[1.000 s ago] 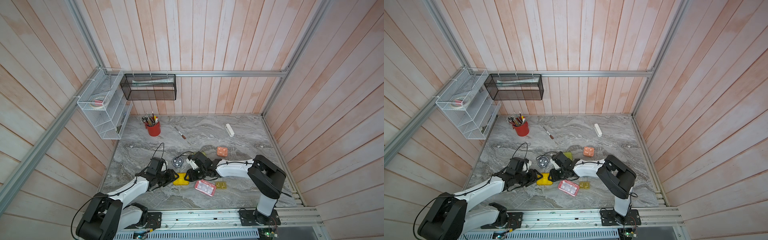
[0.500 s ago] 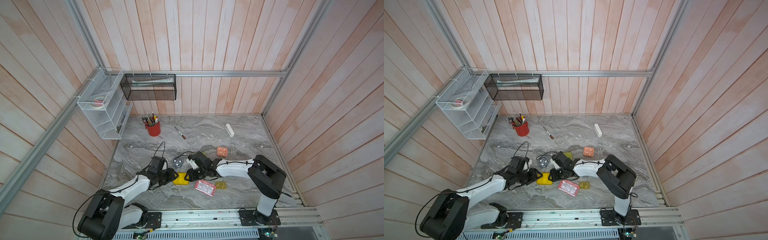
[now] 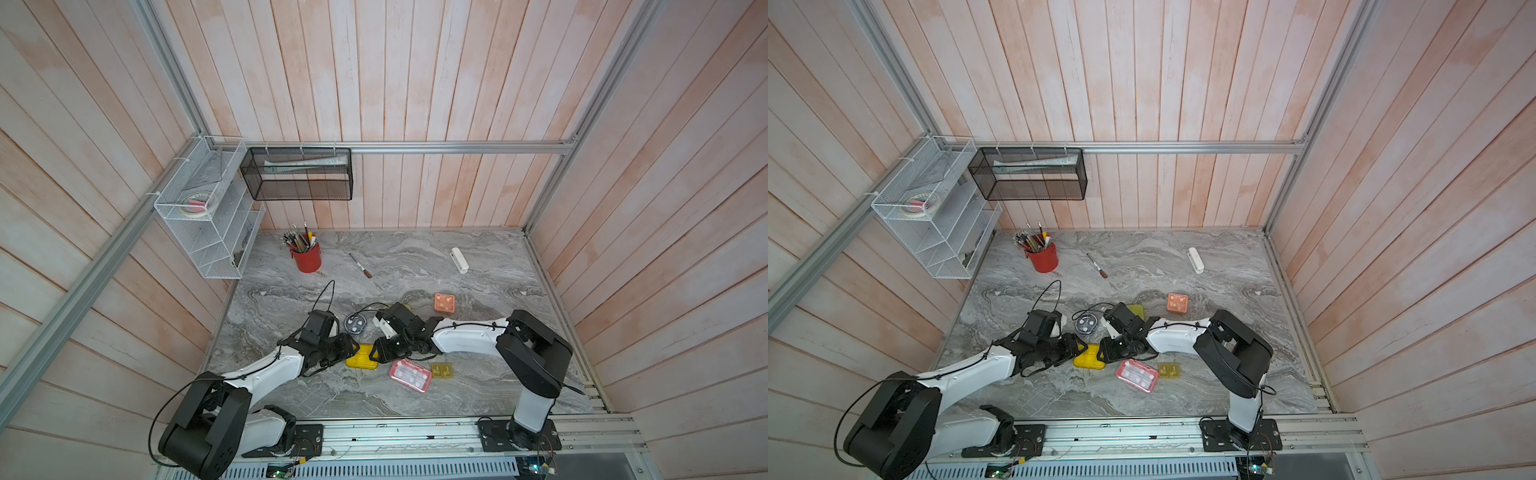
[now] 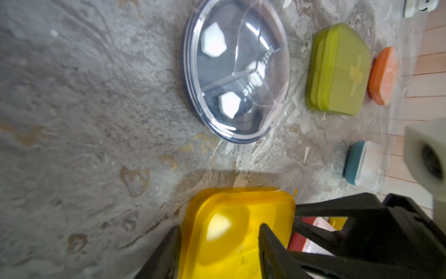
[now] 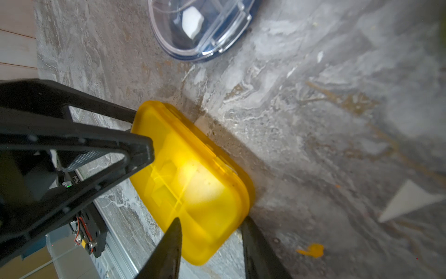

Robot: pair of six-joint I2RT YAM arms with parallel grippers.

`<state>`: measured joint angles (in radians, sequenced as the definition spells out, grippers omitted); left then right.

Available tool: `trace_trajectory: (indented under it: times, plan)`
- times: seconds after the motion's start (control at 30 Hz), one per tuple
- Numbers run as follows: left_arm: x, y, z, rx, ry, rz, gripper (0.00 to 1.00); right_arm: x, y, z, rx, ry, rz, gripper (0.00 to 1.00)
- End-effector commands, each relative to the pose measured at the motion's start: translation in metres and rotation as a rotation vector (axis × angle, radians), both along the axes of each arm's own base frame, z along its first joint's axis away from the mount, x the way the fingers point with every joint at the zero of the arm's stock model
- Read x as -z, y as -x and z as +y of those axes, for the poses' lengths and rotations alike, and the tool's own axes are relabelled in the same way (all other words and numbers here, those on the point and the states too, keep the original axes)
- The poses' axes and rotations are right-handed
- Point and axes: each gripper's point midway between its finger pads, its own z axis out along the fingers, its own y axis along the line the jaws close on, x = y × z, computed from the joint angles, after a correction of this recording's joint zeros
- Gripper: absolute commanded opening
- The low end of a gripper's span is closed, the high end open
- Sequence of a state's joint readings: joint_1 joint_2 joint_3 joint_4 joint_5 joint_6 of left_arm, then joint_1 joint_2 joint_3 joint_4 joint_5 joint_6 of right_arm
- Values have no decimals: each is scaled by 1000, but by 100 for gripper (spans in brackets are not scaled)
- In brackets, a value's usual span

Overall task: Close pillboxes
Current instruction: Close the lid on the pillbox.

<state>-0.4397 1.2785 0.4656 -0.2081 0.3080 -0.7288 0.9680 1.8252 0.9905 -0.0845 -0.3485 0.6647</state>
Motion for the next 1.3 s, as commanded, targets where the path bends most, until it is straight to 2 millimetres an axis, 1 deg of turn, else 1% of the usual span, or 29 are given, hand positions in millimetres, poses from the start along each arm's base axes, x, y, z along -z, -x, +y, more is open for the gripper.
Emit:
trace_trajectory:
  times: [0.0, 0.13, 0.27, 0.43, 0.7, 0.9, 0.97, 1.03, 1.13, 1.23, 1.27]
  plan:
    - [50, 45, 40, -21, -252, 187, 50, 28, 5, -24, 11, 138, 0, 42]
    - [51, 45, 40, -17, -260, 189, 45, 29, 5, -24, 10, 139, 1, 41]
    - [51, 46, 40, -14, -261, 191, 45, 29, 5, -24, 11, 140, -1, 41]
    - [53, 46, 38, 8, -302, 191, 40, 30, 5, -25, 12, 144, 1, 40]
    - [56, 48, 37, 31, -383, 196, 40, 33, 1, -31, 7, 231, -60, 40]
    - [53, 50, 37, 29, -383, 191, 41, 38, 7, -25, -26, 267, -84, 42]
    - [51, 50, 37, 22, -378, 185, 41, 37, 7, -24, -21, 262, -86, 43]
    - [47, 48, 36, 15, -371, 170, 42, 34, 5, -24, -15, 259, -95, 43]
    - [31, 40, 35, -11, -343, 119, 50, 26, 3, -23, -6, 245, -109, 44]
    - [8, 28, 29, -44, -254, 46, 52, 18, 0, -21, 4, 213, -117, 45]
    - [-1, 24, 29, -63, -216, 21, 55, 14, 0, -19, 5, 194, -119, 46]
